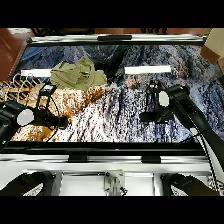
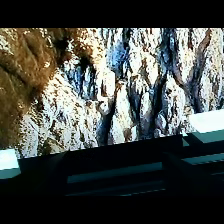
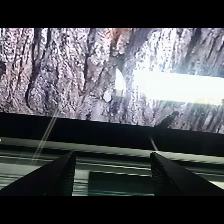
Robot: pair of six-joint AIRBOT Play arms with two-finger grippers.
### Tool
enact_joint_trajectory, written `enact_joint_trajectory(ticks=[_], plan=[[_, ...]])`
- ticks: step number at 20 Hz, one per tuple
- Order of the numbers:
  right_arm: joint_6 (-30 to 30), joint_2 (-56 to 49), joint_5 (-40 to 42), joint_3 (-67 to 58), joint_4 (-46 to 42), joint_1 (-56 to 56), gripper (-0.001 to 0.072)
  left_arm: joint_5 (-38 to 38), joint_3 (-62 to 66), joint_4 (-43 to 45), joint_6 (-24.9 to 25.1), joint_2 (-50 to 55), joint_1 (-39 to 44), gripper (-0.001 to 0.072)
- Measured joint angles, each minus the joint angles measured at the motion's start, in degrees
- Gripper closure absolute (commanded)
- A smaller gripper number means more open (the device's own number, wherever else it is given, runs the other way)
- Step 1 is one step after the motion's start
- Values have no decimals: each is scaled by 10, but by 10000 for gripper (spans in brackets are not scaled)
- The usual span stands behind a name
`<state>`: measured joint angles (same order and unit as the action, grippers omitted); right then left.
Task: Fold the shirts.
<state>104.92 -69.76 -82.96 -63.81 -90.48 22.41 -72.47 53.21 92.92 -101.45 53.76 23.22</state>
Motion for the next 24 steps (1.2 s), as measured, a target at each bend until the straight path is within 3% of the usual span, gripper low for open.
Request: enact_joint_trajectory(ticks=[18,24], plan=[[-1,0,9,0,2,0,132,1,0,0,0,0,0,-13],[-16,35,-8,0,8,0,132,103,0,0,-2,11,0,-13]])
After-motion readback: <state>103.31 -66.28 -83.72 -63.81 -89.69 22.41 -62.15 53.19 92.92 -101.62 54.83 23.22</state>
